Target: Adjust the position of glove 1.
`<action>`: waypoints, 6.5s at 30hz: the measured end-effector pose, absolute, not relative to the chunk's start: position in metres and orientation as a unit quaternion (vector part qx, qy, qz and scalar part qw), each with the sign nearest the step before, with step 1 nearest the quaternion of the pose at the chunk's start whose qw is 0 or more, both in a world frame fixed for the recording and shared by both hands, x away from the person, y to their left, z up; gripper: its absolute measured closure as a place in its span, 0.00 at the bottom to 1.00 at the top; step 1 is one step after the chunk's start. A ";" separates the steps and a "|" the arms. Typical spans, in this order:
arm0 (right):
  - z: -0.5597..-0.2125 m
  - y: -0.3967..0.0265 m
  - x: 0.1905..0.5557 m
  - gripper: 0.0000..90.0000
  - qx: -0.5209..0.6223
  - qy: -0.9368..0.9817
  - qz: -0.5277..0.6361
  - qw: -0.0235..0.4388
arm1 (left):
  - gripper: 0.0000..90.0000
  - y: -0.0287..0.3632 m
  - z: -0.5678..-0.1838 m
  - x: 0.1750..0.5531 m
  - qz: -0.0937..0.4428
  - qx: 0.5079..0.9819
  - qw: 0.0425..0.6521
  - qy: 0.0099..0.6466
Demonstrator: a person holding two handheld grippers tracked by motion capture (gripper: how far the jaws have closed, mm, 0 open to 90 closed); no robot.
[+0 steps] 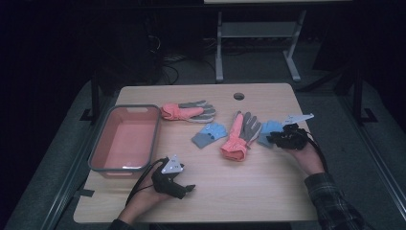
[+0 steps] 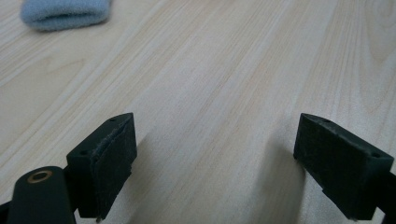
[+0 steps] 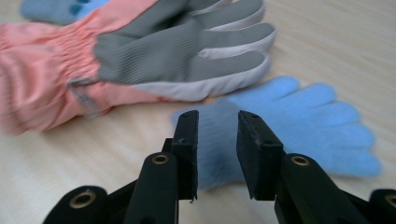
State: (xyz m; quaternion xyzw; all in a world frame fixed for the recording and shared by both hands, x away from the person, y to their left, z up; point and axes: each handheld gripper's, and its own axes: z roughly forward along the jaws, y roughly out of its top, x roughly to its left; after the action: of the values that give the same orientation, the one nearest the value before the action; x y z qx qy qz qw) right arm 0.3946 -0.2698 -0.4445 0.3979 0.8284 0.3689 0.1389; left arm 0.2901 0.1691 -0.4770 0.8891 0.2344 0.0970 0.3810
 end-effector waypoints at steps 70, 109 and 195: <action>-0.439 -0.196 0.289 0.98 0.284 0.876 0.387 0.050 | 0.14 0.169 -0.477 0.290 0.097 0.891 0.379 0.232; -0.460 -0.136 0.279 0.99 0.215 0.909 0.358 0.001 | 0.14 0.169 -0.477 0.291 0.097 0.891 0.378 0.231; -0.463 -0.214 0.298 0.32 0.311 0.879 0.350 0.090 | 0.99 0.119 -0.431 0.346 0.082 0.873 0.357 0.323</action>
State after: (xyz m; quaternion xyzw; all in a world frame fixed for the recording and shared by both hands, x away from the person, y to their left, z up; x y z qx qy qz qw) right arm 0.2983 -0.2136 -0.4634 0.3109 0.8792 0.3495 0.0901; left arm 0.3462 0.1186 -0.4313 0.8727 0.3231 0.0820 0.3567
